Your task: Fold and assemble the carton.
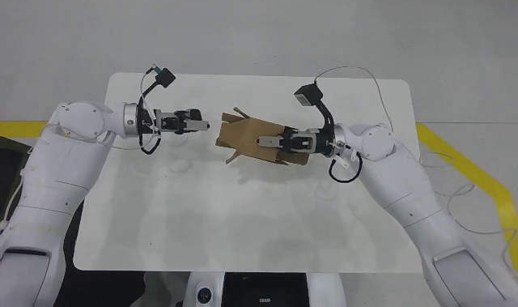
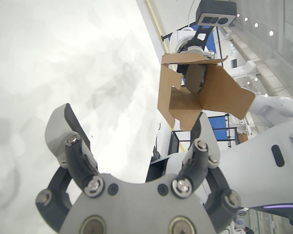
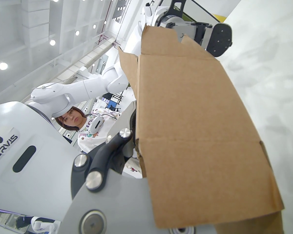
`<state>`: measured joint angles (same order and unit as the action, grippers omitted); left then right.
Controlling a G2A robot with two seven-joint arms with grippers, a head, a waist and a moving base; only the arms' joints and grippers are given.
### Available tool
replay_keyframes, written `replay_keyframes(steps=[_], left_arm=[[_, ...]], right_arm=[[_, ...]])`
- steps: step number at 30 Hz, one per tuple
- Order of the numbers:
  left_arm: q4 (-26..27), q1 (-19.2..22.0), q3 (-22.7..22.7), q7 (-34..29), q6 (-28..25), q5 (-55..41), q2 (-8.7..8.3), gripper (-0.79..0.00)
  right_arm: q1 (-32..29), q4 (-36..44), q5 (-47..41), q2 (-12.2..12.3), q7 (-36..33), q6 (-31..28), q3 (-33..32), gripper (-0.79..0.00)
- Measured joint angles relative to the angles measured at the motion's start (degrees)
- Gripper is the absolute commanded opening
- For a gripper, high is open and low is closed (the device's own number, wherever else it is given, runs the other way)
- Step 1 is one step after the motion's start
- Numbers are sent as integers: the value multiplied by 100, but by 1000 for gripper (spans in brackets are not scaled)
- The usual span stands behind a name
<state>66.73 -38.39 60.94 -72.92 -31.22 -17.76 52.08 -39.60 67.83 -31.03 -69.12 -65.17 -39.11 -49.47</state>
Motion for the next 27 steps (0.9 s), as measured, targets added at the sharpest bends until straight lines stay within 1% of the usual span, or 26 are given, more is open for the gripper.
replay_keyframes(steps=[5, 9, 14, 21, 27], left_arm=[[88, 11, -105, 108, -52, 474, 8, 0], [186, -7, -178, 181, -46, 659, 19, 0], [309, -46, -222, 161, -115, 498, 35, 0], [511, -76, -303, 52, -68, 342, 43, 0], [547, -63, -332, 47, -62, 316, 29, 0]], right_arm=[[22, 62, -66, 24, 54, -55, 67, -785], [51, 89, -108, 35, 108, -109, 125, -785], [106, 107, -110, 24, 148, -149, 283, -785], [187, 98, -236, -14, 218, -219, 514, -785], [278, 47, -316, -43, 279, -279, 681, -785]])
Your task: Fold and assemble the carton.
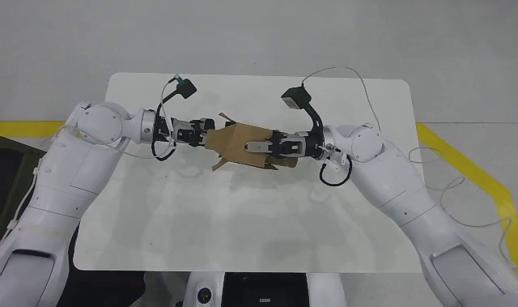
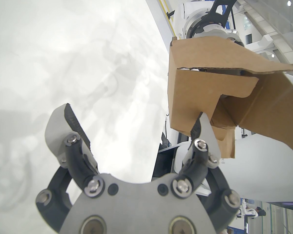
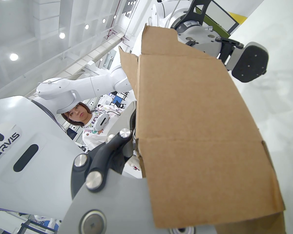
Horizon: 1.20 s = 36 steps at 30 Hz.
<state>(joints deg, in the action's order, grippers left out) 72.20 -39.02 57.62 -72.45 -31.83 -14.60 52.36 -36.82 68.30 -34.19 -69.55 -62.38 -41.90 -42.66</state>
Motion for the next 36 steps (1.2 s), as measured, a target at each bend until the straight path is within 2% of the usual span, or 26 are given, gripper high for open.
replay_keyframes(steps=[23, 36], left_arm=[[-33, 78, -129, 25, -24, -135, -21, 0], [-134, 36, -111, 97, -96, 56, -68, 0]], right_arm=[[237, -102, -198, -70, 129, -129, 505, -785], [226, -402, -202, 4, 525, -525, 262, -785]])
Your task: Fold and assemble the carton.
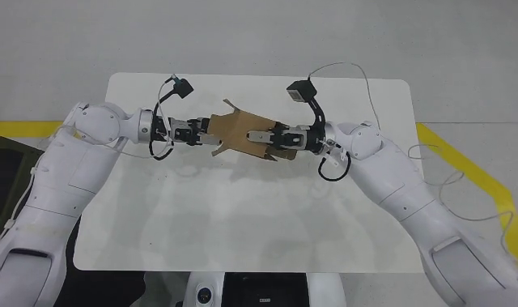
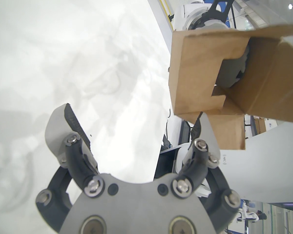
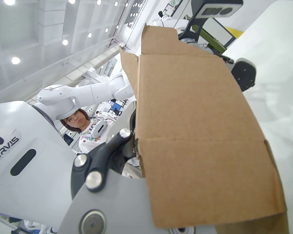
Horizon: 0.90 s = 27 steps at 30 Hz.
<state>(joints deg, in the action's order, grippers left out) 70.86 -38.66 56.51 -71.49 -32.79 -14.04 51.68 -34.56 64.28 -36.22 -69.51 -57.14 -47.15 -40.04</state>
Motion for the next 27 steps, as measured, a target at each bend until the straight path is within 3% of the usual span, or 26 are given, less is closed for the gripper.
replay_keyframes(steps=[9, 27], left_arm=[[214, -43, -113, -35, 35, 9, -11, 0], [178, -4, -76, -48, 48, -276, -28, 0]], right_arm=[[-27, -215, 64, -28, 200, -200, -143, -785], [72, -191, 326, -210, -85, 86, 76, -785]])
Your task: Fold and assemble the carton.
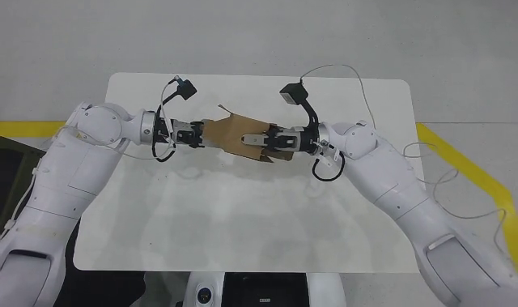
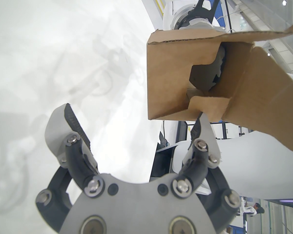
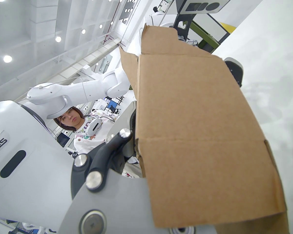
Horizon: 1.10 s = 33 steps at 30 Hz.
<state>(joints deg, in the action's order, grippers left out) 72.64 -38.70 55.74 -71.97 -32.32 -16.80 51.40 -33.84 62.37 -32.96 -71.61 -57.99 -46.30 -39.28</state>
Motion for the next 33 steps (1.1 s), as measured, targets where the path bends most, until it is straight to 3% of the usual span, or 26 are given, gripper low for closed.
replay_keyframes(steps=[17, 33], left_arm=[[-9, 47, -74, 10, -9, -19, -18, 0], [-332, 99, 209, 242, -163, 19, -75, 0]], right_arm=[[58, -155, 42, -115, -1, 0, 46, -785], [-148, -69, 48, 11, -494, 494, 65, -785]])
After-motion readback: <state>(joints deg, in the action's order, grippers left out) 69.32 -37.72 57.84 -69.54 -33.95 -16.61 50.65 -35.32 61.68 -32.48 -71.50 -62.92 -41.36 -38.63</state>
